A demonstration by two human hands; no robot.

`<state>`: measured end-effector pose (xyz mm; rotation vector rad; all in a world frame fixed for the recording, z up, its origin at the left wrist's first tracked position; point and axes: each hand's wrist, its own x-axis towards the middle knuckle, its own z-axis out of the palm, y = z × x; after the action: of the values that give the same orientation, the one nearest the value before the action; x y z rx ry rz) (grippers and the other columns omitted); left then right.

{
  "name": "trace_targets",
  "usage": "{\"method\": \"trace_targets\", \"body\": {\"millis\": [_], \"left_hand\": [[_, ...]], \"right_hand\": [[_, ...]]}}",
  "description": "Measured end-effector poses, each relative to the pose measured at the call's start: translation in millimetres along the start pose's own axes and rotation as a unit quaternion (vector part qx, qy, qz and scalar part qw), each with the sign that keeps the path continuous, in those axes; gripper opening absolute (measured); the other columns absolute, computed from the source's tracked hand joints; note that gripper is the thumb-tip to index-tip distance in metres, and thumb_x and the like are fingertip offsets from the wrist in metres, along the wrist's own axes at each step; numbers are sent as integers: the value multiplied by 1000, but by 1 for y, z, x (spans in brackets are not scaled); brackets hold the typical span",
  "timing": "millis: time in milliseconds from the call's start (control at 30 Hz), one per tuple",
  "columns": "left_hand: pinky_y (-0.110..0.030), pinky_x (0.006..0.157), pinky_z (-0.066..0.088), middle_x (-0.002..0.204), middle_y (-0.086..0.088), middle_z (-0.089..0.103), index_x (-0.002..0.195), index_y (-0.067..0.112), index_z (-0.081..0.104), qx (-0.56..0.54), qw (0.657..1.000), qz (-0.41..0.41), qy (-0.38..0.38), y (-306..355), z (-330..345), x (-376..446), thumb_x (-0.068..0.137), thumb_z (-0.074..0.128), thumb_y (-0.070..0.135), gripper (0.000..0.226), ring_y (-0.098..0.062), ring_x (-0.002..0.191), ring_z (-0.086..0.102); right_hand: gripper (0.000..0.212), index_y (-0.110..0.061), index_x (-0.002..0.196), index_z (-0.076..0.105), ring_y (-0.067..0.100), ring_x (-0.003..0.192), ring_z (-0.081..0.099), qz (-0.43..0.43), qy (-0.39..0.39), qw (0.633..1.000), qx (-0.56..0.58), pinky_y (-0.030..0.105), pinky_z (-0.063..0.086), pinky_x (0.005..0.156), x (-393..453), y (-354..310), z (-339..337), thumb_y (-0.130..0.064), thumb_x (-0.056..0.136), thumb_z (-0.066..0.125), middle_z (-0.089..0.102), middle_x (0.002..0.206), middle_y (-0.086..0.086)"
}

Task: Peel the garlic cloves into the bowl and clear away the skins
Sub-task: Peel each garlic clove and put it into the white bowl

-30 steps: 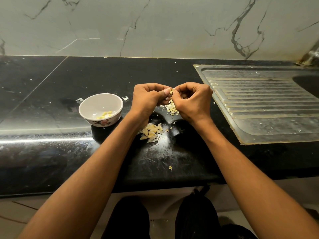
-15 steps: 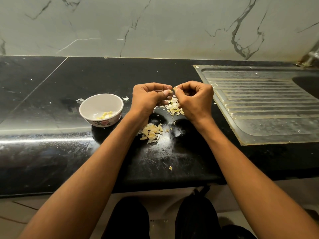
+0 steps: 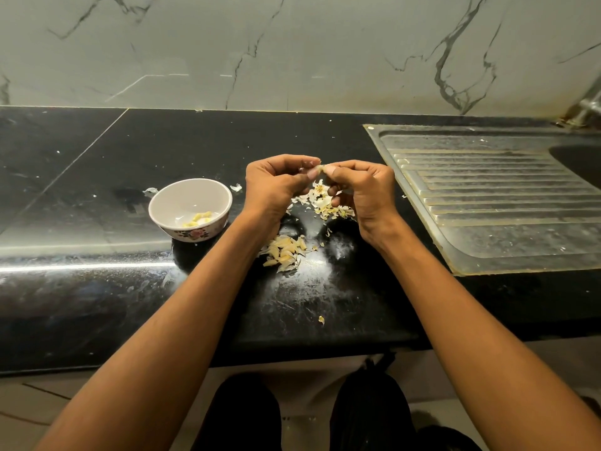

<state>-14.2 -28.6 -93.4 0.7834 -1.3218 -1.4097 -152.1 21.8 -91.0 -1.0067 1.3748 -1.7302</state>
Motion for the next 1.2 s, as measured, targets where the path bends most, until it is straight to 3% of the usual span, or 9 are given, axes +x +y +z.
{"method": "trace_targets", "body": {"millis": [300, 500, 733, 1200], "left_hand": [[-30, 70, 61, 80, -10, 77, 86, 4, 78, 29, 999, 36, 0, -1, 0, -2, 80, 79, -10, 15, -22, 76, 73], [-33, 72, 62, 81, -12, 77, 83, 1, 76, 49, 997, 58, 17, -2, 1, -3, 74, 83, -10, 16, -22, 74, 74], [-26, 65, 59, 73, -9, 76, 77, 2, 75, 54, 997, 50, 31, 2, 1, -3, 71, 83, -13, 18, -21, 68, 74], [-26, 61, 57, 67, -10, 74, 68, 7, 74, 107, 992, 52, 47, 3, -3, -5, 65, 88, -10, 22, -21, 63, 73]], "right_hand": [[5, 1, 81, 77, 14, 55, 56, 3, -18, 1000, 7, 24, 47, 46, -2, -1, -1, -1, 85, 75, 70, 65, 6], [3, 4, 84, 75, 13, 54, 56, 12, -22, 1000, 12, 23, 48, 47, -3, -3, -1, 2, 85, 74, 67, 69, 12], [6, 4, 85, 76, 14, 55, 56, 20, -49, 998, 17, 23, 47, 46, -4, -4, -3, 2, 87, 70, 65, 67, 11], [6, 8, 86, 76, 16, 53, 59, -8, -48, 998, -27, 25, 51, 47, -4, -2, -3, 3, 84, 78, 70, 71, 18]]}}
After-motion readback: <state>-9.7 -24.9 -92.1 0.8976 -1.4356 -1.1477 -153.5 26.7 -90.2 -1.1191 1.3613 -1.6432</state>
